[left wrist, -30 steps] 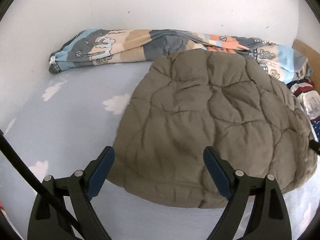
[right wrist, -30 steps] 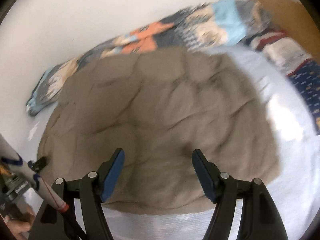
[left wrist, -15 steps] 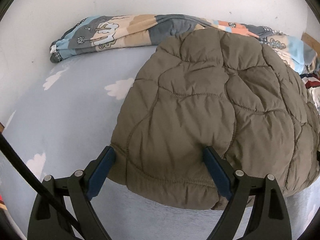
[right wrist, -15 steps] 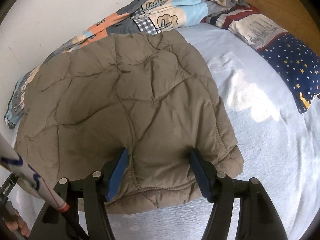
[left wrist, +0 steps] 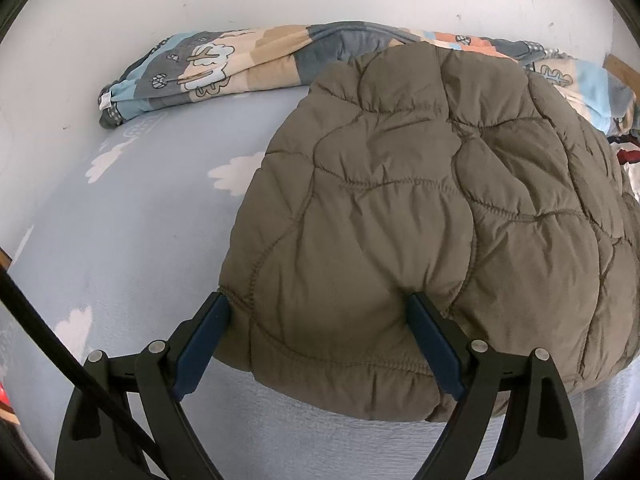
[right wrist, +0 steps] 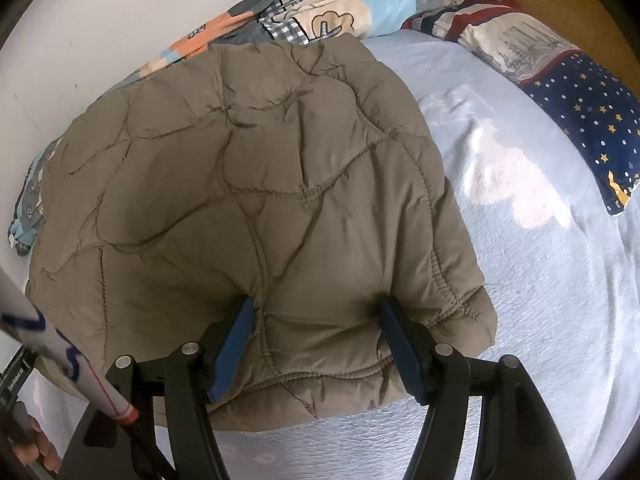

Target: Fold large clothes

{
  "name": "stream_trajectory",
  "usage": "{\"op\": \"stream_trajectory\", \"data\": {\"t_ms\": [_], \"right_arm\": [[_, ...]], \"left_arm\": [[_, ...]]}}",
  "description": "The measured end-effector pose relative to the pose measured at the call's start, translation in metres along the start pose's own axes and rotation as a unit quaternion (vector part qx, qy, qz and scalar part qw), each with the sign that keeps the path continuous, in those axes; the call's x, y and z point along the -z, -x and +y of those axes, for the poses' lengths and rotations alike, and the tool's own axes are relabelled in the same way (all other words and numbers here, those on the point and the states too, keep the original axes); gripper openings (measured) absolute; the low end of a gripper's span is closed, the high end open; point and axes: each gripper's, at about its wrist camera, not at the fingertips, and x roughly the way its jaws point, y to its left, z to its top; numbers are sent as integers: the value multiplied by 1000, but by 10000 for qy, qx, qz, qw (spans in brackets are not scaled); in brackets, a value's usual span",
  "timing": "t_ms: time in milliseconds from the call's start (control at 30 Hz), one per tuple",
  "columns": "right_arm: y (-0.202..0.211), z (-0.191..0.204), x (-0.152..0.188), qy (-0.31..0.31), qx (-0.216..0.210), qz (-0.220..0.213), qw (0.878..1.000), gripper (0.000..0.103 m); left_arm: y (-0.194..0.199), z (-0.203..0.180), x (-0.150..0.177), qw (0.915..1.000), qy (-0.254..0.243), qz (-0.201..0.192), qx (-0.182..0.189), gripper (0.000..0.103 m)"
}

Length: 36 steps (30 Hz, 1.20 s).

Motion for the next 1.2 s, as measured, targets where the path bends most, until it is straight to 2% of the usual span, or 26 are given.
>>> {"op": "stream_trajectory", "data": {"t_ms": [200, 300, 367, 400, 467, 533, 567, 600, 667, 733, 900, 1033, 1133, 1200], "right_arm": [[5, -1, -1, -30, -27, 17, 10000, 71], [15, -5, -3, -186, -146, -55, 9997, 72], [25, -11, -5, -296, -151, -185, 9993, 73], [32, -17, -5, -411, -94, -285, 9987, 75], [43, -37, -4, -809, 8, -444, 9957, 87], [45, -56, -2, -1198, 21, -431, 9919, 90], [44, -71, 1, -1508, -91, -346, 9879, 90], [42, -80, 4, -1703, -201, -287, 9848, 90], [36, -98, 10, -2140, -526, -123, 9753, 90], [30, -108, 15, -2419, -748, -5, 9674, 90], [12, -117, 27, -3107, -1385, 208, 9401, 90], [-1, -114, 31, -3339, -1624, 254, 9282, 90], [-9, -113, 30, -3491, -1689, 127, 9216, 90], [-14, -114, 29, -3624, -1778, 28, 9149, 90]], "left_arm": [[3, 4, -4, 9998, 146, 85, 103, 90], [10, 22, -8, 9962, 672, 183, 530, 90], [13, 42, -9, 9883, 1204, 282, 898, 90], [13, 57, -9, 9815, 1540, 347, 1086, 90], [11, 78, -6, 9689, 2018, 480, 1349, 90], [4, 101, 0, 9504, 2521, 707, 1681, 90], [-1, 111, 4, 9387, 2761, 816, 1897, 90], [-3, 116, 7, 9314, 2896, 881, 2023, 90], [-10, 126, 15, 9110, 3231, 1011, 2355, 90], [-14, 128, 20, 8995, 3375, 1098, 2548, 90], [-28, 115, 25, 8879, 3440, 1227, 2797, 90], [-42, 107, 28, 8849, 3589, 1251, 2691, 90], [-55, 101, 28, 8768, 3725, 1282, 2757, 90], [-59, 98, 26, 8764, 3754, 1232, 2753, 90]]}}
